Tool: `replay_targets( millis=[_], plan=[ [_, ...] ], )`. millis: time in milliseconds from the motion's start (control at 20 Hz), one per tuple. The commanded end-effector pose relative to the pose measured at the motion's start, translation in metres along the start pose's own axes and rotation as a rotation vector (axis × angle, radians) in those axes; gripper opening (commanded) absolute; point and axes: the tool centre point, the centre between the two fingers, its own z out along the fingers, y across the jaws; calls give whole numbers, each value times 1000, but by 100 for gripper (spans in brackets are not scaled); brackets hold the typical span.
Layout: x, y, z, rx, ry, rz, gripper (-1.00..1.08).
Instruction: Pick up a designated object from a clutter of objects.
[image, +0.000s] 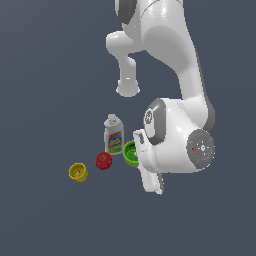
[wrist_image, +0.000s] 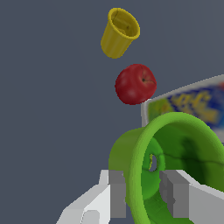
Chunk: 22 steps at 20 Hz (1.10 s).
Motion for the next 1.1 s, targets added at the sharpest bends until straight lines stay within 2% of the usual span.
replay_targets(
  millis=[0, 550, 1050],
  plan=[
    [6, 18, -14, 3, 0, 1, -100],
    [33, 107, -76, 2, -2, 0, -100],
    [62, 199, -143, 2, -2, 0, -100]
  ],
)
